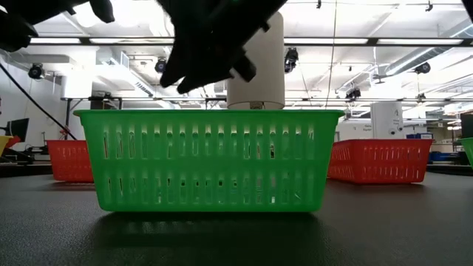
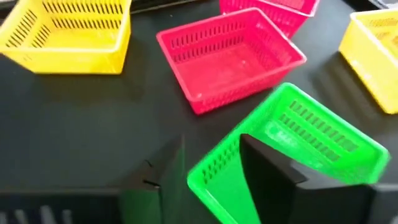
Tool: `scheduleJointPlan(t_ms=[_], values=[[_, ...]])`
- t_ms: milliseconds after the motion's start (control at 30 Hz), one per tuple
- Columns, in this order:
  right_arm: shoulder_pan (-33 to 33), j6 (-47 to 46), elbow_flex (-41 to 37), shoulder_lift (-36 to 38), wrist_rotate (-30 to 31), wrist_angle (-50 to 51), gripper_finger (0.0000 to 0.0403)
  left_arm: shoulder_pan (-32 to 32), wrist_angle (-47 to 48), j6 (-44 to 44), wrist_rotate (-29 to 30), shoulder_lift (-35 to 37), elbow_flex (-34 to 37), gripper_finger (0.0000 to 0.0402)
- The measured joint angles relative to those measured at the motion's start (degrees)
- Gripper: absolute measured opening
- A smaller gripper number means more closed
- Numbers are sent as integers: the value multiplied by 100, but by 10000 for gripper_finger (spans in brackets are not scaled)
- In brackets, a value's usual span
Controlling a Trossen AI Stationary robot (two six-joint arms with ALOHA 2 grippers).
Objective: Stack baskets by color
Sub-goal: Stack the top green bin on the bottom left green bin
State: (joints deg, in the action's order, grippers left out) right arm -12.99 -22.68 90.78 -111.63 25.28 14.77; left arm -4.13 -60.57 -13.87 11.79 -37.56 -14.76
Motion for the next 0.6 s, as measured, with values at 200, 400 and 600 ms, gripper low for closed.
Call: scheduleJointPlan(t_ms=[200, 400, 600], values=[[220, 14, -2, -285, -20, -296, 209, -3, -7, -354, -24, 15, 0, 0], [342, -33, 174, -591, -147, -380, 216, -1, -83, -519, -22, 32, -4, 0], [459, -371, 777, -1183, -337, -244, 216, 0, -58, -1090, -15, 50, -4, 0]])
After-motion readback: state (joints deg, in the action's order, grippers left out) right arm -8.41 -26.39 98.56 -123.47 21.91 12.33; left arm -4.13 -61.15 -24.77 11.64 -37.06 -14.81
